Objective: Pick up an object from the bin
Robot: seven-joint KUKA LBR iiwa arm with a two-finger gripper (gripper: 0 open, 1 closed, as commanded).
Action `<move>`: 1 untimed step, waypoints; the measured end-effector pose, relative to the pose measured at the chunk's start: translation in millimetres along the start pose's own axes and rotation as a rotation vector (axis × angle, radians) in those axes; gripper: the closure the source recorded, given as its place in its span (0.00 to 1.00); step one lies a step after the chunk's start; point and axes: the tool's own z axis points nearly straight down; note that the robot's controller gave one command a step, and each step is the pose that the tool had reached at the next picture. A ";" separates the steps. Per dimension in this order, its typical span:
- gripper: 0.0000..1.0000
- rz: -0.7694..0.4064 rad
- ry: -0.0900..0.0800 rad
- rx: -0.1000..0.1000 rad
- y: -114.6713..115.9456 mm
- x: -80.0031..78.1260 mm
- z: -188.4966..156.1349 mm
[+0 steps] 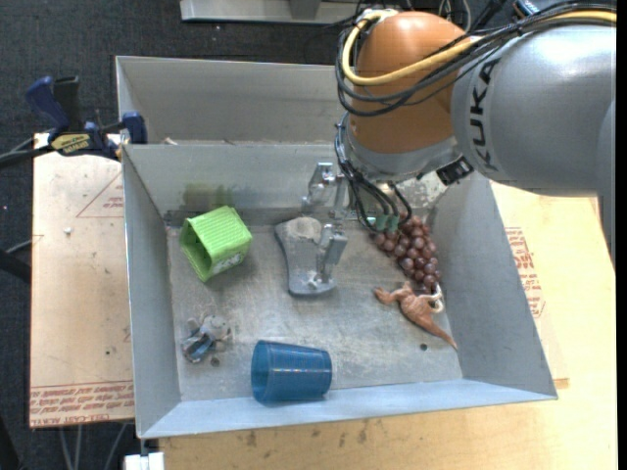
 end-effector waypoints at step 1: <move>0.00 0.002 -0.008 -0.001 -0.5 -1.5 -4.7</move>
Offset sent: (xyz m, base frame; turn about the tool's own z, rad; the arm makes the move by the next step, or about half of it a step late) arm -0.0126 -0.0521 -0.0648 0.0207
